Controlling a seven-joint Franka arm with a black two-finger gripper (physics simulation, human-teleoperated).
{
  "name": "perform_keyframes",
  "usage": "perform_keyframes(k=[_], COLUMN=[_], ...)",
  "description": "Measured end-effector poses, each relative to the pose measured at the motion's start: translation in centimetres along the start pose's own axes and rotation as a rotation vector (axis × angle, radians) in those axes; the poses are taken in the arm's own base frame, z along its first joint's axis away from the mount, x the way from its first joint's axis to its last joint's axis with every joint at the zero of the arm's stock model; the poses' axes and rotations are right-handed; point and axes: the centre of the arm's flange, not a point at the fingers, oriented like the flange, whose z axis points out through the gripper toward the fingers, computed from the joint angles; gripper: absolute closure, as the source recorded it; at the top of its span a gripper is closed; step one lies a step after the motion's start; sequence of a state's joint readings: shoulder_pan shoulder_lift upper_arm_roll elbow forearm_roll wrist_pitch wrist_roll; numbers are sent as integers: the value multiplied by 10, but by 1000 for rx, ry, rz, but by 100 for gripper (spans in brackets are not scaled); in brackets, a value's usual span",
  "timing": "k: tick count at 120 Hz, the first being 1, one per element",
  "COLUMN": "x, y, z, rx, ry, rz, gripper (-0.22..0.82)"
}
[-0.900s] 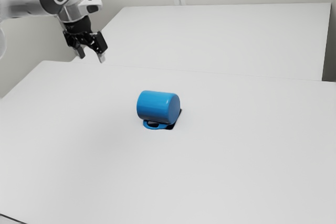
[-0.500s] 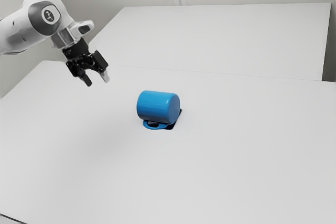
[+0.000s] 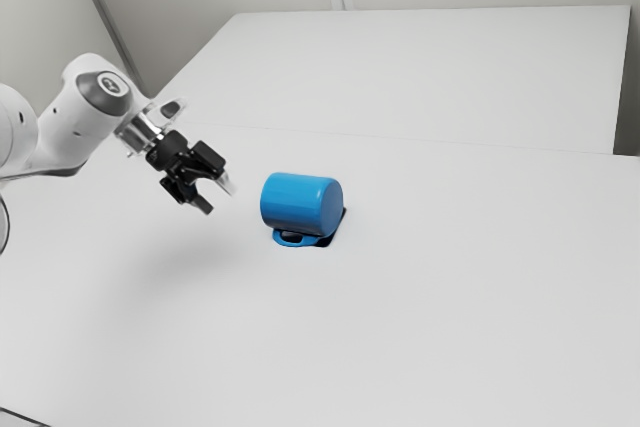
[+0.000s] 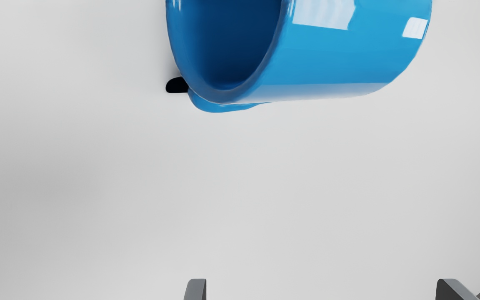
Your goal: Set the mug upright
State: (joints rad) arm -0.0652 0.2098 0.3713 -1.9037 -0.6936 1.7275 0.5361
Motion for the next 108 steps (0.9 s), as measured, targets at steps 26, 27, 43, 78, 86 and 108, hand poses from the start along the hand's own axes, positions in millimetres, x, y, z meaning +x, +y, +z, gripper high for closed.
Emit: perform_keyframes(k=[26, 27, 43, 78, 86, 108], x=[28, 29, 40, 57, 64, 74], y=[-27, -28, -25, -27, -22, -14], z=[12, 14, 31, 47, 48, 57], rx=[-26, -28, -74, -126, -132, -159], ry=[35, 35, 38, 65, 72, 76], rz=[30, 31, 65, 101, 120, 139], gripper=[0, 0, 0, 0, 0, 0])
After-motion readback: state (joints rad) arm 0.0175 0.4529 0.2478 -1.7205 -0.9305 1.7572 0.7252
